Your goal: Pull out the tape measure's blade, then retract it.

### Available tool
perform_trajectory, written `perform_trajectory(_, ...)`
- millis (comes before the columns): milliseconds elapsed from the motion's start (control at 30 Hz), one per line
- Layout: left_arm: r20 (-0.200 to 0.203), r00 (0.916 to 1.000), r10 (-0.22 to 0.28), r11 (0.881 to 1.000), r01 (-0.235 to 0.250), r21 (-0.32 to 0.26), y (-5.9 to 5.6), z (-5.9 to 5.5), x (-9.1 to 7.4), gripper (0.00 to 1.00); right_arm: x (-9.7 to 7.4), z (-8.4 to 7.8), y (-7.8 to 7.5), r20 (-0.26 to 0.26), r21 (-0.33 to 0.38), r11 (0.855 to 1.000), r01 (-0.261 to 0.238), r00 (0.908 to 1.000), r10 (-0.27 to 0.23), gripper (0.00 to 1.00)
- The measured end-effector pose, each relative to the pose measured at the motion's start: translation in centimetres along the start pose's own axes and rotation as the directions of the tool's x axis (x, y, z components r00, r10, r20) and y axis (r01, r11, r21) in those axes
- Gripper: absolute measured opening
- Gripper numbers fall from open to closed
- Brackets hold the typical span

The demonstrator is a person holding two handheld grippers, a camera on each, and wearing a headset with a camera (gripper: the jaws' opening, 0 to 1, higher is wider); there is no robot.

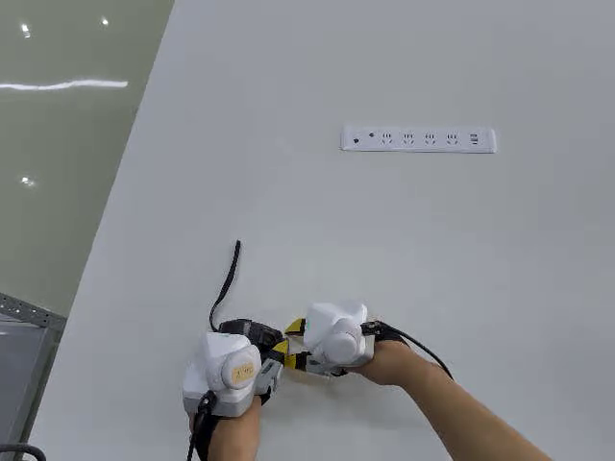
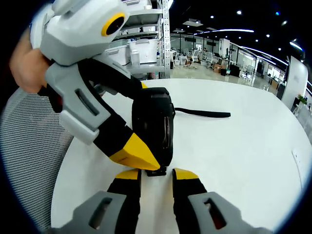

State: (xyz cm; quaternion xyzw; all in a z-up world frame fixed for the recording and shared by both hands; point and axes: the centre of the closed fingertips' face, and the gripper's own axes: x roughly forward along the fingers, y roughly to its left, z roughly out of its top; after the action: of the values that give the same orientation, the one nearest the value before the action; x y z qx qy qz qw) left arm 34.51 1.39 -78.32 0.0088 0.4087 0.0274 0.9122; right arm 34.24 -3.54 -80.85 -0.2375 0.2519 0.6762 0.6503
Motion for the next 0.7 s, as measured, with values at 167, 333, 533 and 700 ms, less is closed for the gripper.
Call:
perform_trajectory(167,-0.002,0.9999,-0.012,1.0,0.012,0.011,-0.1,0.1,-0.1,0.7,-0.3,0.0,0.1,-0.008,0.003,1.0,0.004,1.0,-0.004,0.27)
perform_trajectory(333,0.002,0.9996,-0.028,0.999,0.028,0.022,-0.2,0.3,-0.6,0.73,-0.3,-0.4,0.0,-0.017,0.003,1.0,0.009,0.9998,-0.009,0.32)
perform_trajectory(533,-0.001,0.9988,-0.049,0.998,0.049,0.047,-0.1,0.3,-1.4,0.78,-1.0,-0.4,0.2,-0.022,0.005,1.0,0.02,0.9996,-0.02,0.38)
perform_trajectory(700,-0.005,0.9955,-0.095,0.992,0.095,0.08,-0.4,0.2,-2.0,0.8,-1.4,-0.7,0.1,-0.022,0.012,0.999,0.031,0.9993,-0.031,0.4)
